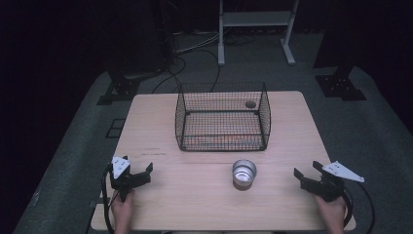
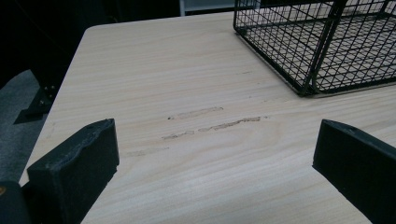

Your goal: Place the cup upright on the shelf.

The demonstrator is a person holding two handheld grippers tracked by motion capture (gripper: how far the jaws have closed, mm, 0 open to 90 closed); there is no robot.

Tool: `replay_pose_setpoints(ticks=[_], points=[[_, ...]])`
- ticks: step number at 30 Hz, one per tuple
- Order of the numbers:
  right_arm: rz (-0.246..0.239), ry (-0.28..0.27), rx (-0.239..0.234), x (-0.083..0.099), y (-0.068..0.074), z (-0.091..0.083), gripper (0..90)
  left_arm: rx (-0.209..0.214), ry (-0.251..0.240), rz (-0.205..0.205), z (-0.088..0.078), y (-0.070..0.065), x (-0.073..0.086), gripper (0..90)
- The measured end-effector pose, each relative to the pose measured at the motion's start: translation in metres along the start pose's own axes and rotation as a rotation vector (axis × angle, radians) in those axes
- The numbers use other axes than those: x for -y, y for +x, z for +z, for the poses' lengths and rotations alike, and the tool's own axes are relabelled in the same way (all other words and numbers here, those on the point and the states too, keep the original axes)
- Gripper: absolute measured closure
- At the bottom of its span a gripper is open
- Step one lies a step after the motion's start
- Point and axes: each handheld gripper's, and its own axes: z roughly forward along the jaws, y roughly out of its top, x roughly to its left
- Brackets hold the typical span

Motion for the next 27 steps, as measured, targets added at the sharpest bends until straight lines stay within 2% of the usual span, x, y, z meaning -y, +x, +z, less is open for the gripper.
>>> replay_pose_setpoints(ticks=[10, 21, 27], points=[[-0.011, -0.005, -0.017, -0.003, 0.005, -0.001, 16.5, 0.001, -0.002, 0.003, 0.0, -0.001, 0.001, 0.0], [-0.076, 0.006, -0.049, -0.007, 0.02, 0.001, 16.4, 0.003, -0.004, 0.0, -0.001, -0.001, 0.001, 0.0], [-0.093, 0.009, -0.067, -0.008, 0.025, 0.001, 16.4, 0.002, -0.002, 0.004, -0.001, -0.001, 0.001, 0.0]])
